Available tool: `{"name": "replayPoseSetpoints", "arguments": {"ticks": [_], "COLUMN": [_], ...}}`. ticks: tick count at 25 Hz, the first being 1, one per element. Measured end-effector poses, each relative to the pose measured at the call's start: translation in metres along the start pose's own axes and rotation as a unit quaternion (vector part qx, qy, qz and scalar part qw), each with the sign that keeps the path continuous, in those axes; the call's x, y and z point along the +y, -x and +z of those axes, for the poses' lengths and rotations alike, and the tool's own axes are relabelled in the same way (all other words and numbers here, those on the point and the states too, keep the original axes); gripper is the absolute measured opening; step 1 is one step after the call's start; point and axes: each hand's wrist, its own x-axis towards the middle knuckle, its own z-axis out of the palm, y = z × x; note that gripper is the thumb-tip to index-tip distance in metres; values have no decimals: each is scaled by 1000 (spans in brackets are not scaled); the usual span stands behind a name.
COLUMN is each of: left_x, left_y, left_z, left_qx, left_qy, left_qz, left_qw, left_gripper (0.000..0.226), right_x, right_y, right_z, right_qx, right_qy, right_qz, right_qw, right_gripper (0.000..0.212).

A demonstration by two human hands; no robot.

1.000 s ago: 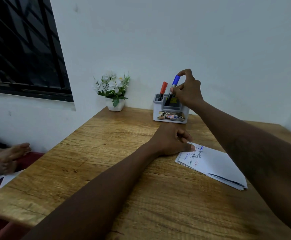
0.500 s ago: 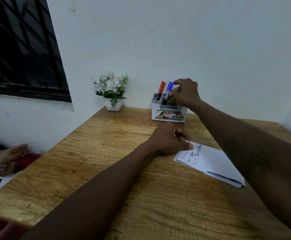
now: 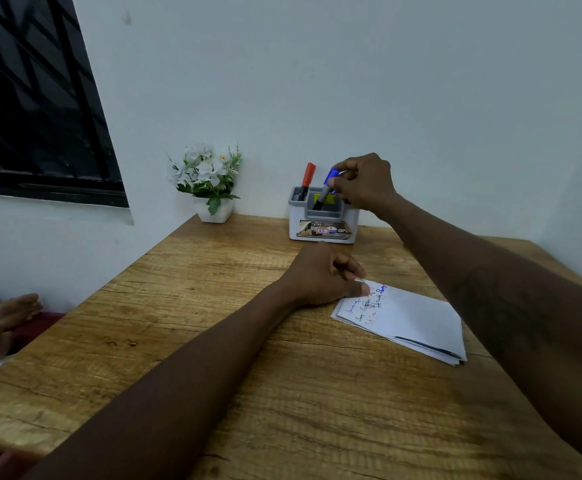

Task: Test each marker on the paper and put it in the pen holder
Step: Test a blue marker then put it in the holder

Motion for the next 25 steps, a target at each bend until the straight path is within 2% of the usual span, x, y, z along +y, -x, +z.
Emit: {"name": "replayPoseSetpoints", "arguments": {"ticks": [4,8,15,17,21,25], "left_x": [-1,0,-1,0,1,3], "left_y": [0,0,0,0,0,1], "left_z": [0,-1,-1,-1,-1,-1], "left_qx": [-3,-5,-3,-4,-10,-11], "left_qy": [1,0,-5,-3,-2,-6], "left_qz": [1,6,12,9,-2,-2], "left_qw": [1000,1000,1000,1000,1000,1000], "left_gripper": [33,33,33,33,35,34], "right_x": [-8,-2,4,2,-3,-2], "right_y": [-4,-15,-15,-15,-13,-13], "right_z": [3,3,9,10,17,23], "right_qx": [19,33,38,26,-60,-73], "right_qy": [-35,-16,-35,-17,97,108], "right_qz": [38,50,55,45,-1,-2], "right_qw": [999,998,997,999,993,991], "right_gripper": [7,17,13,13,15,25]}}
